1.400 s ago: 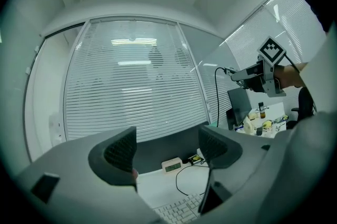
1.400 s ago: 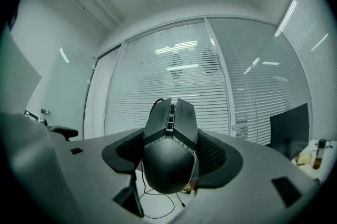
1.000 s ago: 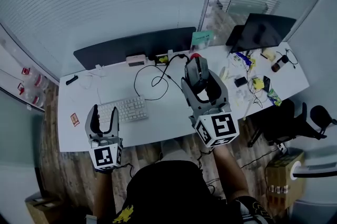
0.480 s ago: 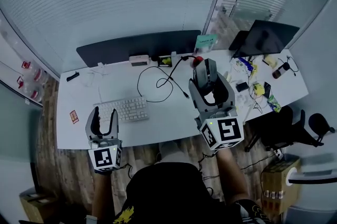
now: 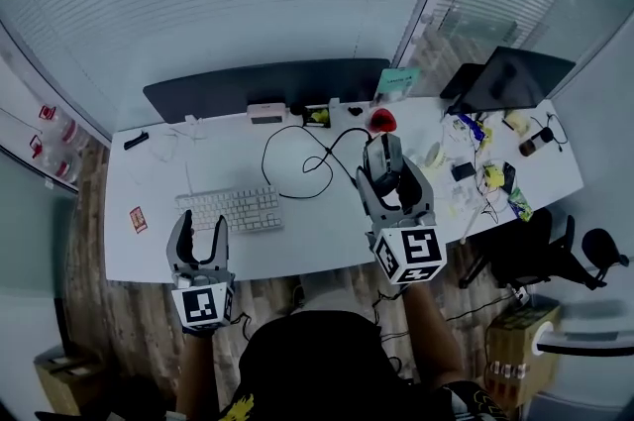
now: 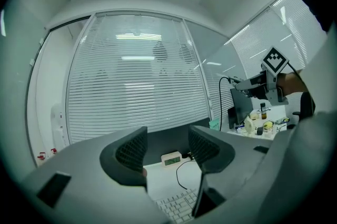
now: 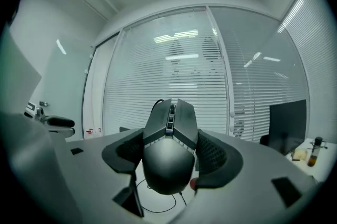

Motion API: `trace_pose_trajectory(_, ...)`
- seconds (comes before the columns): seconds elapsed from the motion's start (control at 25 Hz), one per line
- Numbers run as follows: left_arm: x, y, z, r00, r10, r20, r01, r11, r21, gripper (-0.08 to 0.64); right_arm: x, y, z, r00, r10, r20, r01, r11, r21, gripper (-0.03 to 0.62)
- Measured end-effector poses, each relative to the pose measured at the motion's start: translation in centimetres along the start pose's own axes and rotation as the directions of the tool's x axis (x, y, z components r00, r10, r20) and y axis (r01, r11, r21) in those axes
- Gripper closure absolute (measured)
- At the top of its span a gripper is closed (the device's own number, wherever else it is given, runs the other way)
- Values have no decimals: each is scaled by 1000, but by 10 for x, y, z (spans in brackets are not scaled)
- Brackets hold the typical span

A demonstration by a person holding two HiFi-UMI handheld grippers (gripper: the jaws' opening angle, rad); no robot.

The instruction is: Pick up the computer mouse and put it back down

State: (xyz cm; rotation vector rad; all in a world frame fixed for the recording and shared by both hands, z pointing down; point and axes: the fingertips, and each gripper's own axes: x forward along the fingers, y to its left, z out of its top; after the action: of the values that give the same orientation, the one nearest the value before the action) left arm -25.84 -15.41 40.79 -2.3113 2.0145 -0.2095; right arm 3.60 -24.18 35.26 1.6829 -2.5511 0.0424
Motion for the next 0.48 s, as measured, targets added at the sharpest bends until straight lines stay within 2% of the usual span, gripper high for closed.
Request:
trace_pose_trajectory(0.24, 18, -5, -24, 998, -14, -54, 13, 1000, -22, 308, 28, -5, -61, 993, 2, -120, 2, 999, 33, 284)
trace_pose_trajectory(0.48, 38, -18, -42, 996, -45, -83, 41, 998, -47, 311, 40, -10, -134, 965, 1, -263, 20, 997, 77, 284)
